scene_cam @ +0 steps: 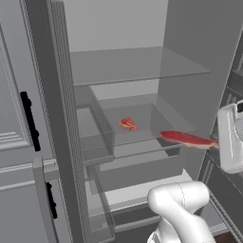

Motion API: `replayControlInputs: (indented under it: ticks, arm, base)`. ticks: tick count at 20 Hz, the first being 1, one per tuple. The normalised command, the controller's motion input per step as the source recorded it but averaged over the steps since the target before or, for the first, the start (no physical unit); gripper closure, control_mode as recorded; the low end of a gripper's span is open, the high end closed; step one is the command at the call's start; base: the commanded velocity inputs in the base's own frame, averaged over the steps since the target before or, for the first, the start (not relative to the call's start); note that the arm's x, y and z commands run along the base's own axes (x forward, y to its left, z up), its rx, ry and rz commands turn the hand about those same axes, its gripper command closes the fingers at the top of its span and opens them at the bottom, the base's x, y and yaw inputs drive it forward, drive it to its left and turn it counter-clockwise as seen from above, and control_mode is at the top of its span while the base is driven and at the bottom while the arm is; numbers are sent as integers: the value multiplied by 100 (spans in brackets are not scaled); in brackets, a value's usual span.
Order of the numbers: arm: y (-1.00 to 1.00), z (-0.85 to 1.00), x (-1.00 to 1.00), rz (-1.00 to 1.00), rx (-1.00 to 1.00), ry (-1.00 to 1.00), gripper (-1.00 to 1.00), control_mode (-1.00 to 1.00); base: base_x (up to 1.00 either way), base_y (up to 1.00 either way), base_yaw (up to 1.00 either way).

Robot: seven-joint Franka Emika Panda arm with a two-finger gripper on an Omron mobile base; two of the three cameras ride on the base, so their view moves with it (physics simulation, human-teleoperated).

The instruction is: Place one carrot and one steak in each tupperware on the nearby counter, to pack two identical lunches.

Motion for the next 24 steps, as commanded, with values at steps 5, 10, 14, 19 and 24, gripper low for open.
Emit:
replayControlInputs:
  ticks: [5, 10, 14, 19, 24]
  arm:
    - [1, 50, -100, 12, 0, -23, 100, -100]
    - [2, 22, -34, 4, 0, -9, 100, 100]
    - [0, 0, 0, 0, 0, 0, 100, 100]
    - [0, 0, 0, 0, 0, 0, 100, 100]
    - [0, 0, 0, 0, 0, 0, 100, 100]
  base:
    - [0, 0, 0]
    - [-5, 0, 0]
    - [-27, -1, 14]
    - [-61, -12, 47]
    - [-100, -16, 65]
